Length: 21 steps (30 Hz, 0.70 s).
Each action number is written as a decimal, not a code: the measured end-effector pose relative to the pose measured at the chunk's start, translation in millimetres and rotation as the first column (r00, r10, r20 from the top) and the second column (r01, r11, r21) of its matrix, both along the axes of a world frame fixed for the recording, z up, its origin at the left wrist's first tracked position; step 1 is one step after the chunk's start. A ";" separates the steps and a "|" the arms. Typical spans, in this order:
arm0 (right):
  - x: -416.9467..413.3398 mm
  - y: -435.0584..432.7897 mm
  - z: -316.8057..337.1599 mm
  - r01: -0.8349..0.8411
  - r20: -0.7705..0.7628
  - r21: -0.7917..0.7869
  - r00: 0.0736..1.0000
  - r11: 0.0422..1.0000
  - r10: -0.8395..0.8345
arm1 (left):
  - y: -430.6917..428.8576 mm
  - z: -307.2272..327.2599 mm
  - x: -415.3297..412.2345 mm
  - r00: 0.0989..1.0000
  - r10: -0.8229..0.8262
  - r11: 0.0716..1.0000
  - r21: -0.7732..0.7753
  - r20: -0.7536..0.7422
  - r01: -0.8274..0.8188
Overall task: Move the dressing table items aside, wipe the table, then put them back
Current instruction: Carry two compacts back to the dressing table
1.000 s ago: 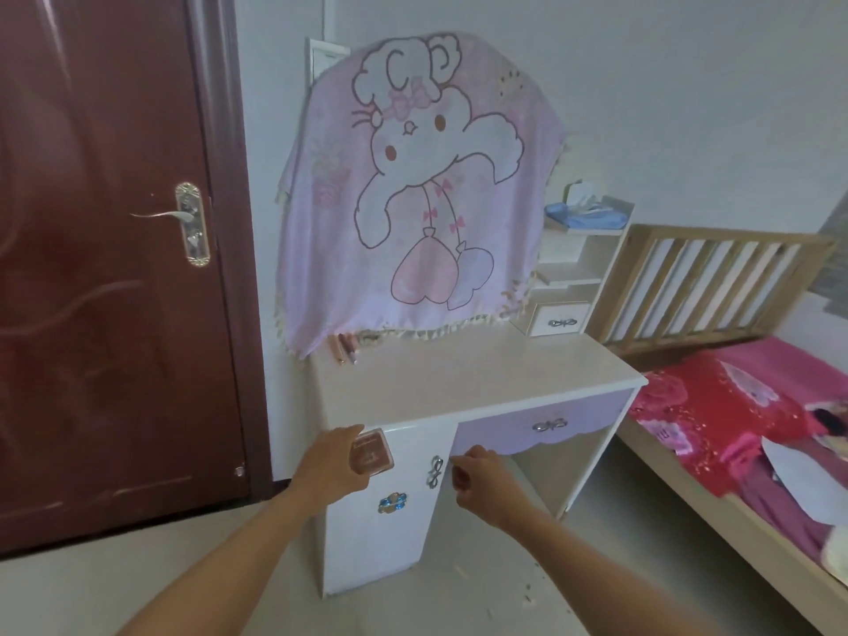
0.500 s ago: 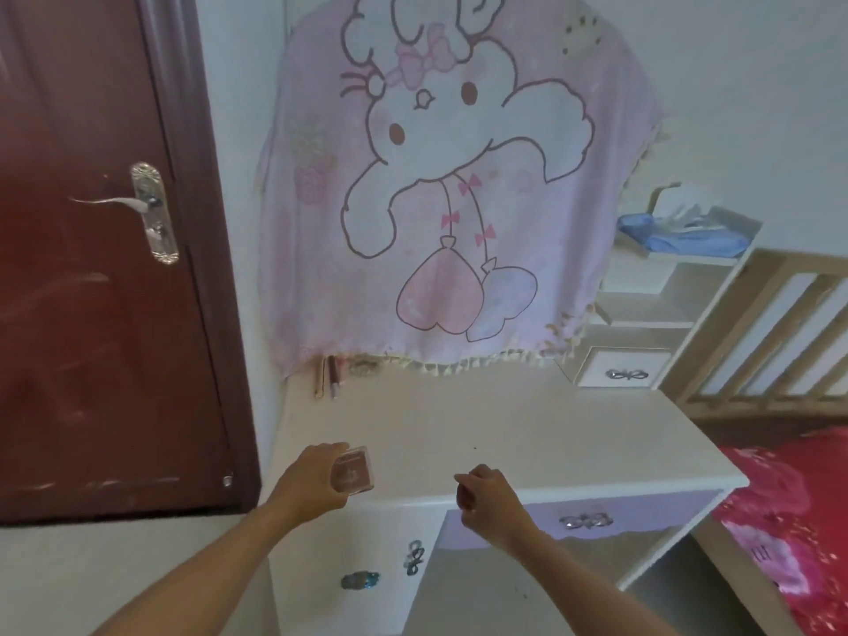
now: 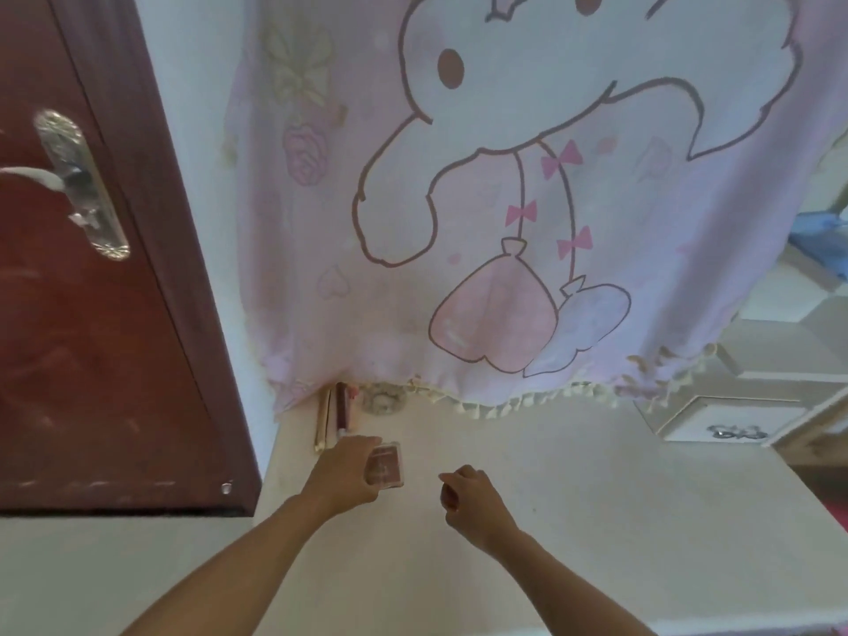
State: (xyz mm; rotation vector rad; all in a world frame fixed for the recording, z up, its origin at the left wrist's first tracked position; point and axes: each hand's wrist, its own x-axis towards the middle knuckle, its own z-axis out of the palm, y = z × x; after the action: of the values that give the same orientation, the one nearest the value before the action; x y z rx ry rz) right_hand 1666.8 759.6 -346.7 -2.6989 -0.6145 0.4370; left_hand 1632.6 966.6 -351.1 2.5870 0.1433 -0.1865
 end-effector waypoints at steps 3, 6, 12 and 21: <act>34.7 22.9 -2.6 0.024 -0.003 0.010 1.000 1.000 -0.024 | 7.9 -7.9 31.7 0.999 -0.049 0.998 0.043 0.000 0.049; 57.5 37.1 -8.4 0.030 -0.006 0.000 1.000 1.000 -0.030 | 11.5 -16.6 52.6 0.993 -0.114 0.986 0.124 0.007 0.112; 80.4 54.7 -18.3 -0.029 -0.012 -0.054 1.000 0.998 0.028 | 18.2 -28.8 74.5 0.989 -0.146 0.973 0.181 0.011 0.141; 117.4 73.8 -24.2 -0.164 -0.021 -0.066 0.986 0.984 0.163 | 31.9 -50.1 75.0 0.988 -0.089 0.951 0.305 0.128 0.046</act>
State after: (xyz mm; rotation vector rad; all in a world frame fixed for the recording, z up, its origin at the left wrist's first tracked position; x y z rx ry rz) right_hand 1784.3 833.3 -370.9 -2.7162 -0.8355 0.5286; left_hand 1707.6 998.5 -401.2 2.9008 0.0320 -0.0052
